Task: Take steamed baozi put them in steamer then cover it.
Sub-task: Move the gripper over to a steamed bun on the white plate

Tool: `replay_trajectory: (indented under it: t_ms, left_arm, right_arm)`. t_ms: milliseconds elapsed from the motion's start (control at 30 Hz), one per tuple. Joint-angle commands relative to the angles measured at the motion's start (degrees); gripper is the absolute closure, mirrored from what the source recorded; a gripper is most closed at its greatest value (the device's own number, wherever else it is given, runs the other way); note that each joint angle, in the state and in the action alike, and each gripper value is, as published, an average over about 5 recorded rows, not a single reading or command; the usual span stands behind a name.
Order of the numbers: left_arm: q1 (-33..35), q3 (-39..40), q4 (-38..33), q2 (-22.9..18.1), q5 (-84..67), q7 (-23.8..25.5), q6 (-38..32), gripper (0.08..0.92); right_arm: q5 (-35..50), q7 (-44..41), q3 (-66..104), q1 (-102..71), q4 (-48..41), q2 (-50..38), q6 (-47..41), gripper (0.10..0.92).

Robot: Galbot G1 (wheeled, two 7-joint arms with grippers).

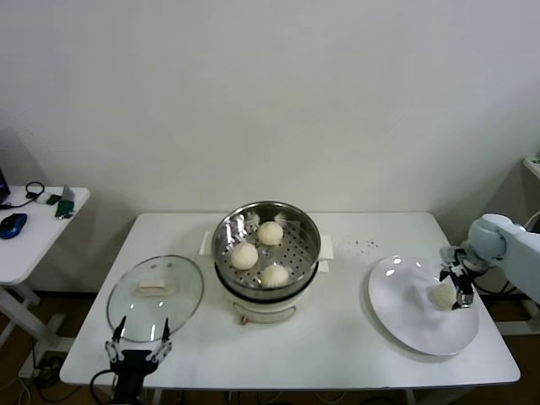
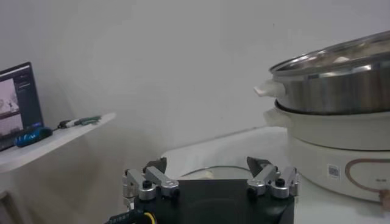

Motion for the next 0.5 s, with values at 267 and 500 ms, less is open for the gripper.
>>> replay_trajectory:
  t_ms: [267,500]
  left_arm:
    - [0.24,-0.11,0.04,-0.14,0.36,-0.10,-0.07,0.177]
    - [0.20,-0.16,0.02,-0.03,0.34,-0.14,-0.01,0.177]
  right_arm:
    - [-2.65,-0.44,3.12,-2.91,-3.68,1.38,1.21,0.203]
    - [-1.59,-0.43,3.25,-2.83,-3.70,1.69,1.05,0.225]
